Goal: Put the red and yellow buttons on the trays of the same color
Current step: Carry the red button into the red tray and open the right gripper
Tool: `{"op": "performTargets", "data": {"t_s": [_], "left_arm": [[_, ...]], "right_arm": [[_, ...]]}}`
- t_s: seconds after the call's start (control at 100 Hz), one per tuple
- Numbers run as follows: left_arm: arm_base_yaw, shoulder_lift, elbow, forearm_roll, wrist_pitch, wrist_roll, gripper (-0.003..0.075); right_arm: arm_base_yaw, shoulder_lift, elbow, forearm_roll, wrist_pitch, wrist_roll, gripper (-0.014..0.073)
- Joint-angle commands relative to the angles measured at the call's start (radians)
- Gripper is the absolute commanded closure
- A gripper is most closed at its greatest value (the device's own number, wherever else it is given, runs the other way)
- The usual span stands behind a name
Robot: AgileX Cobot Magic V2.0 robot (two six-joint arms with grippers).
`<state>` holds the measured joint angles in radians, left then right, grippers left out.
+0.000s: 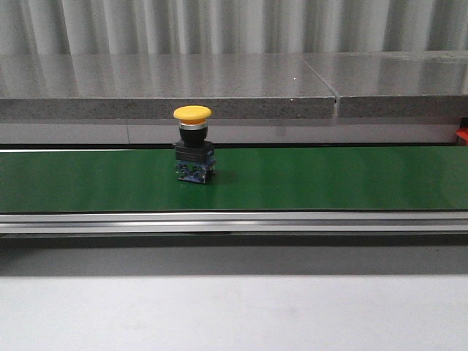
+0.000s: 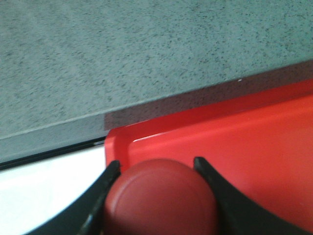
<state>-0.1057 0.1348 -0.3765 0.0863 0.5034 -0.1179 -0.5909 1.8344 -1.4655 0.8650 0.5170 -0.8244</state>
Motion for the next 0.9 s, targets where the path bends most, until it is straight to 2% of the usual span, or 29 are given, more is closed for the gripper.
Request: {"op": "performTargets", "data": {"t_s": [0.0,0.37,0.89], "left_arm": [[-0.007,0.011,-0.024,0.0,-0.075,0.0,0.0741],[-0.007,0.011,-0.024,0.0,-0.075,0.0,0.0741],[-0.007,0.011,-0.024,0.0,-0.075,0.0,0.0741]], "right_arm": [[-0.007,0.008,-0.079,0.03,-0.043,-0.004,0.0444],[-0.007,0.182,-0.199,-0.01,-0.045,-0.005,0.0444],[-0.007,0.289,-0.22,-0.013,-0.047,-0.02,0.0444]]}}
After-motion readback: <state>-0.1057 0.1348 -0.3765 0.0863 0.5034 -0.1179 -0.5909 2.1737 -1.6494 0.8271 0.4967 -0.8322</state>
